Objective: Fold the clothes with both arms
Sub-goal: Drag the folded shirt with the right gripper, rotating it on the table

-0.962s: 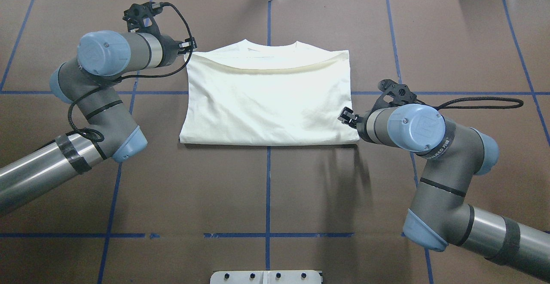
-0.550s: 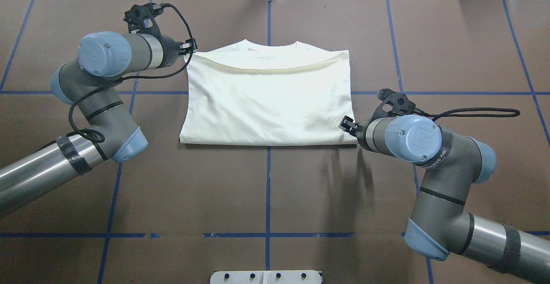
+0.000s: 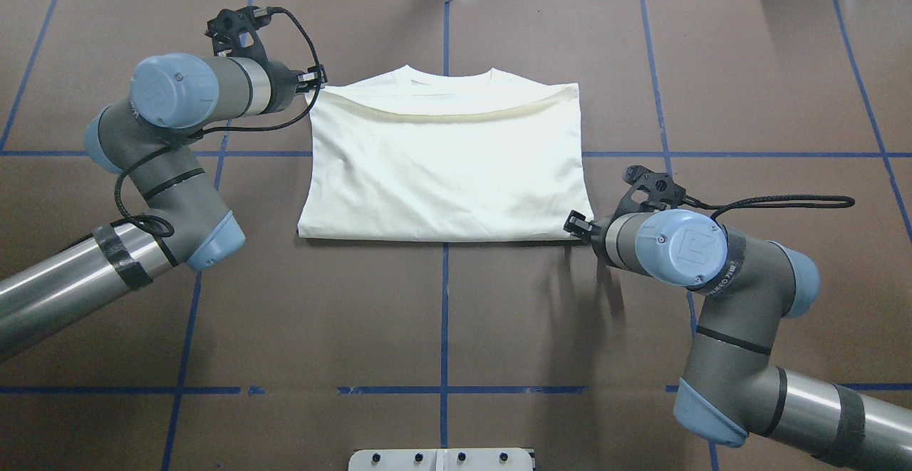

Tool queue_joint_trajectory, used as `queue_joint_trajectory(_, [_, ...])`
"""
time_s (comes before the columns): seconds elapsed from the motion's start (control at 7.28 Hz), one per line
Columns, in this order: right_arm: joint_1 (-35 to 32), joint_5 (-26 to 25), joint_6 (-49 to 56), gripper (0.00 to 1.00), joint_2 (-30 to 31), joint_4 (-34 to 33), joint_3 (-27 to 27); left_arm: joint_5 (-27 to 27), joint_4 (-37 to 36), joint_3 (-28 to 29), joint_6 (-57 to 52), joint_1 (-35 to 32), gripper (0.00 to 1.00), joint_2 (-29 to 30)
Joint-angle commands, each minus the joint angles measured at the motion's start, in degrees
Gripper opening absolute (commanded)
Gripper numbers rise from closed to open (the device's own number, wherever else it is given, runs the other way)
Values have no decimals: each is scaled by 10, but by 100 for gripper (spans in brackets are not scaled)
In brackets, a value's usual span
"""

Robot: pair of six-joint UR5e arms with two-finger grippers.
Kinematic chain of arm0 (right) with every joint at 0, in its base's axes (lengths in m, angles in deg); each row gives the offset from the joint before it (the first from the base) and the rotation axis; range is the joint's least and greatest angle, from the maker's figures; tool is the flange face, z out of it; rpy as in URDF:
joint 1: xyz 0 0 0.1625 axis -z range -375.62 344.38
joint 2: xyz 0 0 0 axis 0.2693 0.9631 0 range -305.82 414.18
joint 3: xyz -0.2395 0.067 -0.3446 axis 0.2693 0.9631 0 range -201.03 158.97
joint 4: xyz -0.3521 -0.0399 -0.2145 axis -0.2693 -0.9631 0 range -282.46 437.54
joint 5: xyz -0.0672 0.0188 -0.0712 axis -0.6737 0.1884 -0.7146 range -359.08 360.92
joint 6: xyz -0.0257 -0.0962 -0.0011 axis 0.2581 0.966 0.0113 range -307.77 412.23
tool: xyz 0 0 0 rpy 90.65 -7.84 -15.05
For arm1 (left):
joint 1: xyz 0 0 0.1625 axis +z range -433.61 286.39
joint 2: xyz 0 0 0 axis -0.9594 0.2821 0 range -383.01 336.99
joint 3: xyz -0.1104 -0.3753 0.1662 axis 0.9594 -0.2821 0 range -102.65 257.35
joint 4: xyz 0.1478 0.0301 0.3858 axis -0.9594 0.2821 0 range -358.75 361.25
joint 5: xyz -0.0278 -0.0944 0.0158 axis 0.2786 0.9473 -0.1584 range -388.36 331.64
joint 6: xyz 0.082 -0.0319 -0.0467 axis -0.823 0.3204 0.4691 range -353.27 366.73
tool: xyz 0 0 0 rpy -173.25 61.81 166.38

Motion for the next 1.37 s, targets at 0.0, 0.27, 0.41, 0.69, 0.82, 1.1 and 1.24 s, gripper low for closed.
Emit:
queue_joint_trajectory(0.0, [1, 2, 0, 0, 0, 0, -1, 0, 0, 1, 0, 0, 24, -1])
queue_joint_trajectory(0.27, [0, 2, 0, 0, -1, 1, -4, 0, 0, 3, 0, 1, 24, -2])
queue_joint_trajectory(0.41, [0, 3, 0, 0, -1, 1, -6, -1, 0, 2, 0, 1, 24, -7])
queue_joint_trajectory(0.69, [-1, 3, 0, 0, 11, 1, -28, -1, 0, 3, 0, 1, 24, -7])
queue_joint_trajectory(0.82, [7, 10, -1, 0, 55, 1, -87, 0, 0, 3, 0, 2, 24, -7])
queue_joint_trajectory(1.1, [113, 14, -80, 0, 141, -3, -207, 0, 0, 3, 0, 4, 24, -6])
queue_joint_trajectory(1.24, [184, 15, -99, 0, 184, -4, -259, 0, 1, 3, 1, 5, 24, -6])
